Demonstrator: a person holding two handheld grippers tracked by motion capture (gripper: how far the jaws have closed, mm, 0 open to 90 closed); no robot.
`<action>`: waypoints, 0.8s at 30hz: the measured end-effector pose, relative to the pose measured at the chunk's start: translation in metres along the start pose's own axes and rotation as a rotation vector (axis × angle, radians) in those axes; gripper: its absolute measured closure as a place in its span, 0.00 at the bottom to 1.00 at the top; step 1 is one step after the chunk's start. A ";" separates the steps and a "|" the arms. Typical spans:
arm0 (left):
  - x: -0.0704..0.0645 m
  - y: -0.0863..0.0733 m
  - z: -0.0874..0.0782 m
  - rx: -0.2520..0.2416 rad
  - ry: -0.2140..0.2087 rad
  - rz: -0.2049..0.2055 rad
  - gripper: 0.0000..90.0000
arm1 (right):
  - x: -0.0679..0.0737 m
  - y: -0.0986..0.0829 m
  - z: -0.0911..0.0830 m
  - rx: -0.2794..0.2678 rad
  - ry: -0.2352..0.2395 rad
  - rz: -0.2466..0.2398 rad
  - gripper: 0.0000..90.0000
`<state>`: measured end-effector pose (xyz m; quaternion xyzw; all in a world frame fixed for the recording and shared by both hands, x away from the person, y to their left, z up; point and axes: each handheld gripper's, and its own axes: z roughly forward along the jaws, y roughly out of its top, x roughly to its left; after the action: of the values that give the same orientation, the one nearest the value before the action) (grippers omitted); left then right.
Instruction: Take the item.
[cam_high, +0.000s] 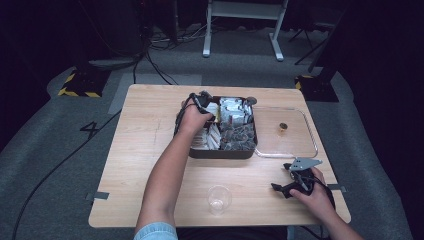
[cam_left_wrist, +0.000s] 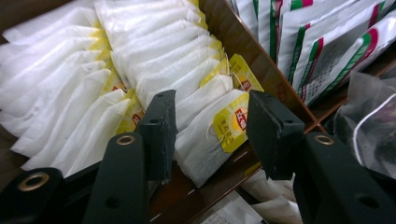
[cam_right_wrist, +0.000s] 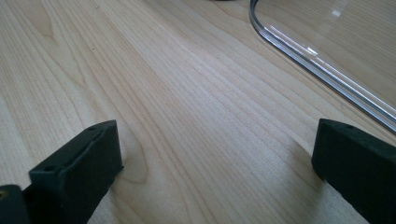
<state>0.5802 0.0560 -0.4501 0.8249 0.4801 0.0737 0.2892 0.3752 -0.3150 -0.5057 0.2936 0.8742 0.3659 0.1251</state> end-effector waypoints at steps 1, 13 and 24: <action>0.000 0.000 0.001 0.002 -0.004 0.001 0.60 | 0.000 0.000 0.000 0.000 0.000 0.000 0.02; -0.003 0.001 0.006 0.048 0.014 0.002 0.86 | 0.000 0.000 0.000 0.000 0.003 -0.002 0.02; -0.002 0.000 -0.005 0.039 0.066 0.062 1.00 | 0.000 0.000 -0.001 -0.001 0.006 -0.003 0.02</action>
<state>0.5775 0.0564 -0.4456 0.8419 0.4650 0.1002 0.2549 0.3744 -0.3152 -0.5057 0.2913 0.8749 0.3668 0.1233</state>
